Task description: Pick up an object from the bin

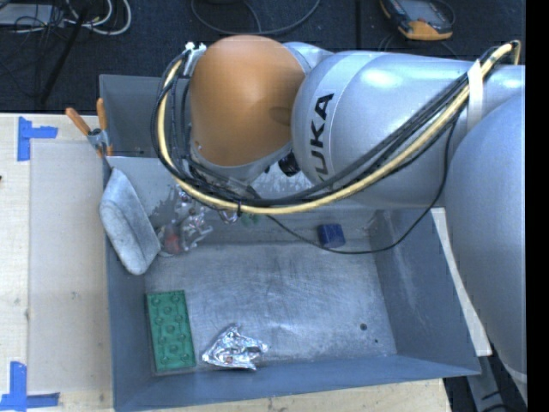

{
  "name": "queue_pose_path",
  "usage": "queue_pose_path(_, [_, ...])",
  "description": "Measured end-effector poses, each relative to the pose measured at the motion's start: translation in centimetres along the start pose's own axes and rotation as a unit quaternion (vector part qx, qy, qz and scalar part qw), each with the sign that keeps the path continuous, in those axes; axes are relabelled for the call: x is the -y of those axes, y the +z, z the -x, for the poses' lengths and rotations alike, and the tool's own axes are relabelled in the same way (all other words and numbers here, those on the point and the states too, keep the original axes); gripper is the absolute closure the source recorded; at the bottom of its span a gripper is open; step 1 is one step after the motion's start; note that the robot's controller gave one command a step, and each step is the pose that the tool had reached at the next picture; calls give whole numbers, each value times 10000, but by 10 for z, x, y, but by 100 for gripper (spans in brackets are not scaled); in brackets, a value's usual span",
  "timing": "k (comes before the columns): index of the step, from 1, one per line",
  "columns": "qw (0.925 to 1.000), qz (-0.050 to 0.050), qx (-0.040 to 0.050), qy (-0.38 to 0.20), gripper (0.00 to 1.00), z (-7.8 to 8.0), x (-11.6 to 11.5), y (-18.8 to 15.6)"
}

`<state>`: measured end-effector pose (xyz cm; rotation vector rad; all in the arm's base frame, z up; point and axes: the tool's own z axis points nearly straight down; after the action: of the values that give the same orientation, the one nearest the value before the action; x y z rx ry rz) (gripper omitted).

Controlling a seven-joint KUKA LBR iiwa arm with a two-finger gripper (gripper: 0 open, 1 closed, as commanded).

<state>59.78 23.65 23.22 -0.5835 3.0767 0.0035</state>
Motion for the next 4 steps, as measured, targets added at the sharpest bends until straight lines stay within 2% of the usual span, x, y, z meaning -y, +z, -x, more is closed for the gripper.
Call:
queue_pose_path(1, [10000,2,-43,12,0,-1,1,5])
queue_pose_path(2, [9985,8,-116,-535,0,-78,-23,121])
queue_pose_path(3, [9900,8,-58,-1411,0,-79,-24,151])
queue_pose_path(4, [9906,14,-41,-1366,0,-78,-22,152])
